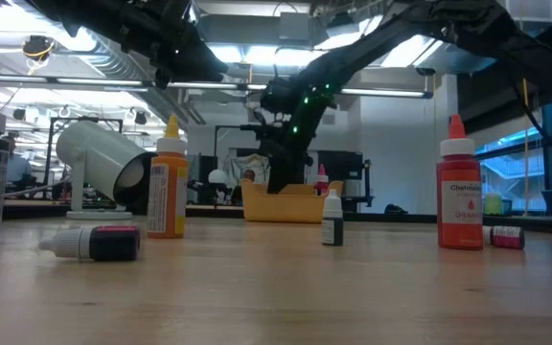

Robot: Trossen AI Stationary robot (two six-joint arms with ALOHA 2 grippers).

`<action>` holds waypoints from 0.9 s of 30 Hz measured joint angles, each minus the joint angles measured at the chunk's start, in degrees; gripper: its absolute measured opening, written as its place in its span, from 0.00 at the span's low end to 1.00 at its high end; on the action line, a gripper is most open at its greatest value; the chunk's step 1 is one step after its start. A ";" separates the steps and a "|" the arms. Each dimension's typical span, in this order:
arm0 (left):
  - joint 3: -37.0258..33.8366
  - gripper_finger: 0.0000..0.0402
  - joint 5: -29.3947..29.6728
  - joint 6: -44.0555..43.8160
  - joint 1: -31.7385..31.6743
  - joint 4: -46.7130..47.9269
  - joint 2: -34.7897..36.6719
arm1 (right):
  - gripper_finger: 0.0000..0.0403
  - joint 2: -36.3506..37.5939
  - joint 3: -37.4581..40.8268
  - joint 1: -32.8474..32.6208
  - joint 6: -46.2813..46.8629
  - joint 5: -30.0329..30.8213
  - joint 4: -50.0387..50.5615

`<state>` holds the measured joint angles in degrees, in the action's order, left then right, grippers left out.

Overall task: Pick & Place food coloring
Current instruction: Put the pink food coloring bottle into the yellow bin

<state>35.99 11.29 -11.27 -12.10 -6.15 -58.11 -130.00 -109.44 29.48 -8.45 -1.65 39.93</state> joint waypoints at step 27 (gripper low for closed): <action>0.01 0.32 0.22 2.57 0.00 0.35 0.00 | 0.32 45.79 37.39 -21.36 5.08 -4.24 7.93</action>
<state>35.99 11.51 -8.69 -12.10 -5.80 -58.11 -84.20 -72.05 8.12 -3.37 -5.89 47.86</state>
